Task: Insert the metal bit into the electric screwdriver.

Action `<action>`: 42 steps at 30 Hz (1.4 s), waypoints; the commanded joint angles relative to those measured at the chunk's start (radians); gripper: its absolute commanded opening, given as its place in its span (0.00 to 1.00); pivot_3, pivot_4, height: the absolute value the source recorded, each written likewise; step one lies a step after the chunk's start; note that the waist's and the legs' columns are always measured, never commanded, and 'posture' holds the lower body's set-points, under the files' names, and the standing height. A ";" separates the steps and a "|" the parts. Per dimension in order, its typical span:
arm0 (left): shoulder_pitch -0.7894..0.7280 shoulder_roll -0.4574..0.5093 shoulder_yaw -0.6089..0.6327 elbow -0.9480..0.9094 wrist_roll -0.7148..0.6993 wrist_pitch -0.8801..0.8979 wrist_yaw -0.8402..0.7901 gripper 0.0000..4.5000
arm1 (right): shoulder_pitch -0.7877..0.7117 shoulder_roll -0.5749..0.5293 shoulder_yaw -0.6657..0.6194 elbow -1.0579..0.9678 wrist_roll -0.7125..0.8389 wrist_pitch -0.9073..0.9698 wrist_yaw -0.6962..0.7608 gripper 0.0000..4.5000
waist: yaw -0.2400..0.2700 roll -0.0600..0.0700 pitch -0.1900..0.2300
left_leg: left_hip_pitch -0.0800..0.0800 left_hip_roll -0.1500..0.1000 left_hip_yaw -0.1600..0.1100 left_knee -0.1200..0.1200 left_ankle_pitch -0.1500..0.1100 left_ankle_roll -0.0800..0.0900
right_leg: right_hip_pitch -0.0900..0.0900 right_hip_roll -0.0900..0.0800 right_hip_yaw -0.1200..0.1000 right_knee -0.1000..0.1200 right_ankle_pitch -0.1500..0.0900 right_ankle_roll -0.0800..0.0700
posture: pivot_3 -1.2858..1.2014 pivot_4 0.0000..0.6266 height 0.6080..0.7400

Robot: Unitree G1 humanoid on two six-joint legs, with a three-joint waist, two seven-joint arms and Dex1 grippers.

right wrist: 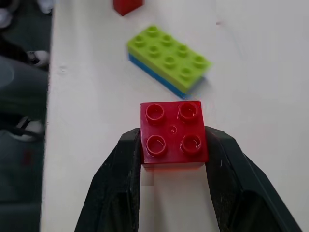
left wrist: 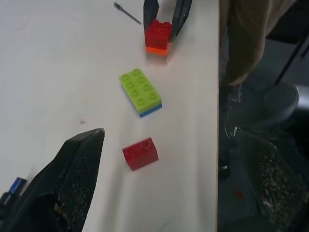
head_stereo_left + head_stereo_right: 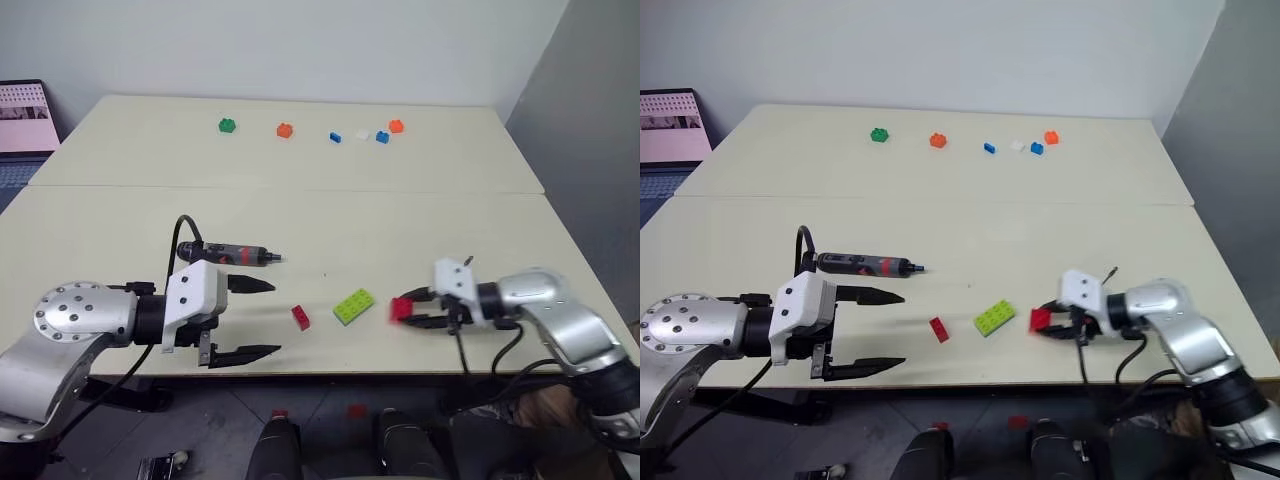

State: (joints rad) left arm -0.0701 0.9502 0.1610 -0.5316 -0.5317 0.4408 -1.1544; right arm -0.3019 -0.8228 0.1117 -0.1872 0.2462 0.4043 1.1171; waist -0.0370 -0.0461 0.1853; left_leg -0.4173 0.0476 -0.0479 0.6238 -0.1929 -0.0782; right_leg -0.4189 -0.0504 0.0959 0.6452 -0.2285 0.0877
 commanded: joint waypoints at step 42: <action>0.009 0.018 0.018 0.110 0.058 -0.083 -0.001 1.00 | 0.059 -0.005 -0.100 -0.348 0.211 0.260 -0.179 1.00 | -0.047 0.000 0.003 | 0.002 0.001 -0.003 0.003 0.000 0.000 | 0.002 0.002 0.002 -0.002 0.000 0.001 | 0.52 0.24 1.00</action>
State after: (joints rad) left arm -0.0748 0.9481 0.1308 -0.3983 -0.4716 0.3797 -1.1439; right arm -0.1869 -0.8585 -0.0661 -0.5081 0.4699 0.6705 0.9567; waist -0.0844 -0.0457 0.1882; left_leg -0.4159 0.0484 -0.0504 0.6271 -0.1933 -0.0783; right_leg -0.4196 -0.0482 0.0984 0.6422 -0.2285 0.0891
